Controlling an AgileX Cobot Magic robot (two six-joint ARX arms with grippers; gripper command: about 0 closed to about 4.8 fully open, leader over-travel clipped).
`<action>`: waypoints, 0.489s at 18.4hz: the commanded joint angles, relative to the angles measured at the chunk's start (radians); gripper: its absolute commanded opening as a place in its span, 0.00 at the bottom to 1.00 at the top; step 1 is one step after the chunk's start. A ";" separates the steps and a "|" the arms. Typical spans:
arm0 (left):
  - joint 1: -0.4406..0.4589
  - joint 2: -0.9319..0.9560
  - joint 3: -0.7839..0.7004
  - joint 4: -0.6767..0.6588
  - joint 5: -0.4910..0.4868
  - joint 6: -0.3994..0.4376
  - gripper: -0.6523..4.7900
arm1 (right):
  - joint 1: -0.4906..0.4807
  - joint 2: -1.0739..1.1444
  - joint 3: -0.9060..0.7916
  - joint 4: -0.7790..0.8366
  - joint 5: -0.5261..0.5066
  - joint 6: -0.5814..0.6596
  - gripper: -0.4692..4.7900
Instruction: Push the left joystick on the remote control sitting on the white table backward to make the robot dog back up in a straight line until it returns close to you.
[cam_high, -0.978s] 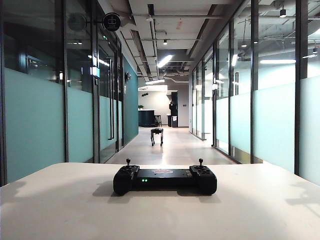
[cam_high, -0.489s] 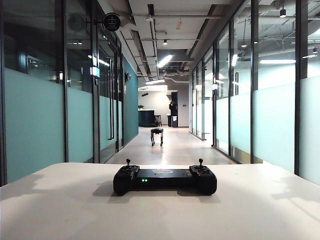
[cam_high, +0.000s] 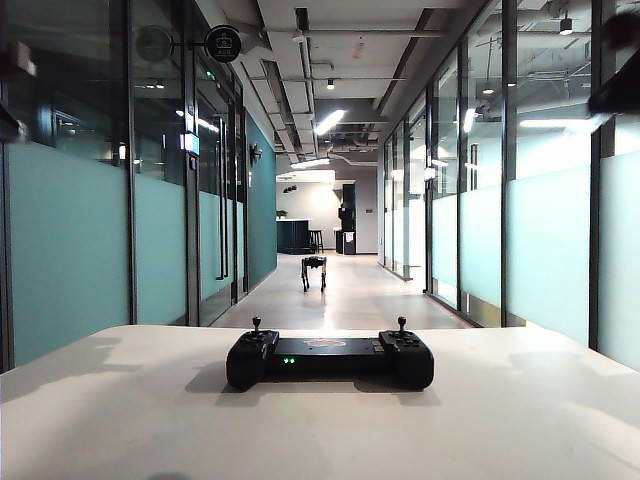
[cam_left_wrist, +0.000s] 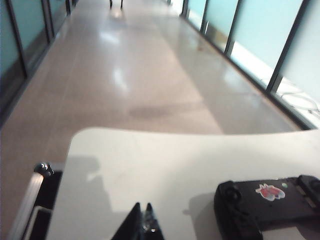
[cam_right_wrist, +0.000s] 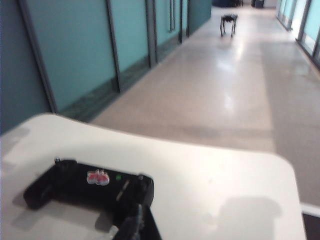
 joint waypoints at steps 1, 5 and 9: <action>-0.040 0.079 0.055 0.024 0.009 0.000 0.11 | 0.037 0.073 0.008 0.056 0.047 -0.002 0.08; -0.121 0.215 0.129 0.038 0.008 0.000 0.11 | 0.058 0.204 0.009 0.148 0.066 0.002 0.08; -0.186 0.336 0.187 0.050 0.008 0.000 0.11 | 0.058 0.372 0.015 0.288 0.065 0.018 0.08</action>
